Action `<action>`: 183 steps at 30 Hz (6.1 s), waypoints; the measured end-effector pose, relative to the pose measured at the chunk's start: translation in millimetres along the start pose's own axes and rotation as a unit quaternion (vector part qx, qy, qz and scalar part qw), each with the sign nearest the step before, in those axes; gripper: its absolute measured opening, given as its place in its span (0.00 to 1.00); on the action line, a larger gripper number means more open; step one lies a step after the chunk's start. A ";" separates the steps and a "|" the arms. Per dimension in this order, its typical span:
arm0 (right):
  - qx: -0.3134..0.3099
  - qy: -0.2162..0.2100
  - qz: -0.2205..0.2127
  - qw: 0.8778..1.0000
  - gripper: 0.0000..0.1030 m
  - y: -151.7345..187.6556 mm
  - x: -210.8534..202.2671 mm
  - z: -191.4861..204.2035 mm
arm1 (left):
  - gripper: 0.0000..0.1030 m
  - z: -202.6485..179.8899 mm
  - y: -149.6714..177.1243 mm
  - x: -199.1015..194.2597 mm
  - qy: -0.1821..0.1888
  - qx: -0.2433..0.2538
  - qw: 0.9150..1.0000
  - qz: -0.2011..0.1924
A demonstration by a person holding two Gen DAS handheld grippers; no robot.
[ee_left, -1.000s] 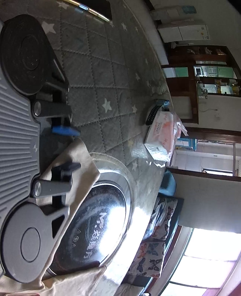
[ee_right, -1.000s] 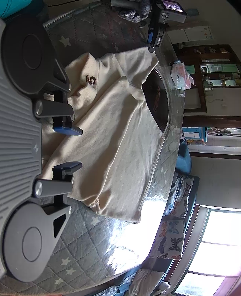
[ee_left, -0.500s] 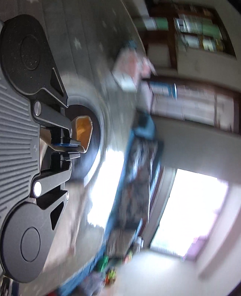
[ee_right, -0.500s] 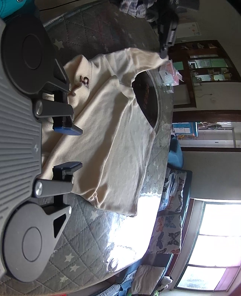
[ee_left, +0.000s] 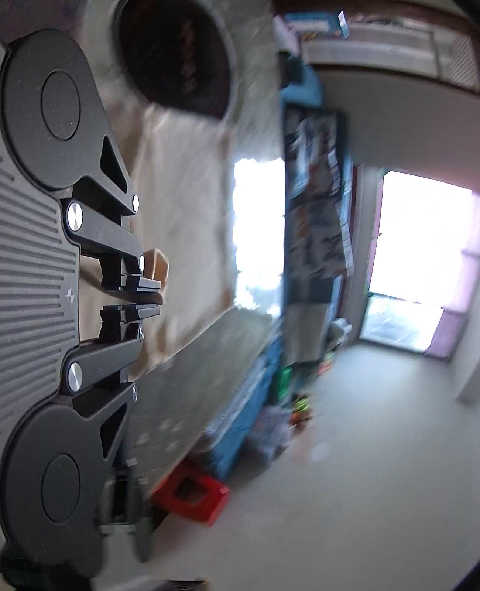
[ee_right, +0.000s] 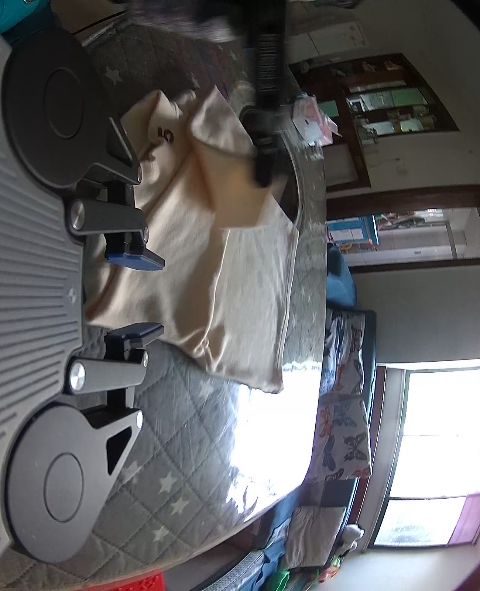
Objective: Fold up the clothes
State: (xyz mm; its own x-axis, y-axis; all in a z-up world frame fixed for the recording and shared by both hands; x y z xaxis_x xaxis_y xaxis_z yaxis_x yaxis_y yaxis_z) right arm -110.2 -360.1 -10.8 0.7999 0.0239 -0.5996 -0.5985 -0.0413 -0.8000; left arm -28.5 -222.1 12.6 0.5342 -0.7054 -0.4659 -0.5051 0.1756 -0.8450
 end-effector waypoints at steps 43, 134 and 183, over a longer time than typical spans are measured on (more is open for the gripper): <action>-0.077 -0.017 -0.044 0.996 0.04 -97.7 13.4 67.7 | 0.23 104.0 66.2 -71.3 -0.170 0.024 0.985 0.018; -0.004 -0.007 0.046 0.999 0.03 -19.5 25.2 23.0 | 0.33 119.2 15.2 1.5 -0.120 0.074 0.988 0.071; -0.214 -0.037 0.019 0.976 0.54 8.6 -15.9 59.3 | 0.09 16.6 45.2 -27.9 0.008 0.260 0.965 0.042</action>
State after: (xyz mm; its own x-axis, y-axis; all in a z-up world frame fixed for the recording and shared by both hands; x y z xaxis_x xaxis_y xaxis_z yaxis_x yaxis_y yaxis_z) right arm -130.7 -301.6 -9.2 0.7631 0.0855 -0.6406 -0.5416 -0.4562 -0.7060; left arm -55.0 -183.1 -16.9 0.4942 -0.6833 -0.5375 -0.1356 0.5501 -0.8240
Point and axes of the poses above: each gripper's, at about its wrist camera, not at the fingertips, and x roughly the way its jaws point, z to its left, y to its underside, the point moved 9 cm from there along x, roughly the way its jaws point, and after that the axes turned 8 degrees about y, right-handed, at the moved point
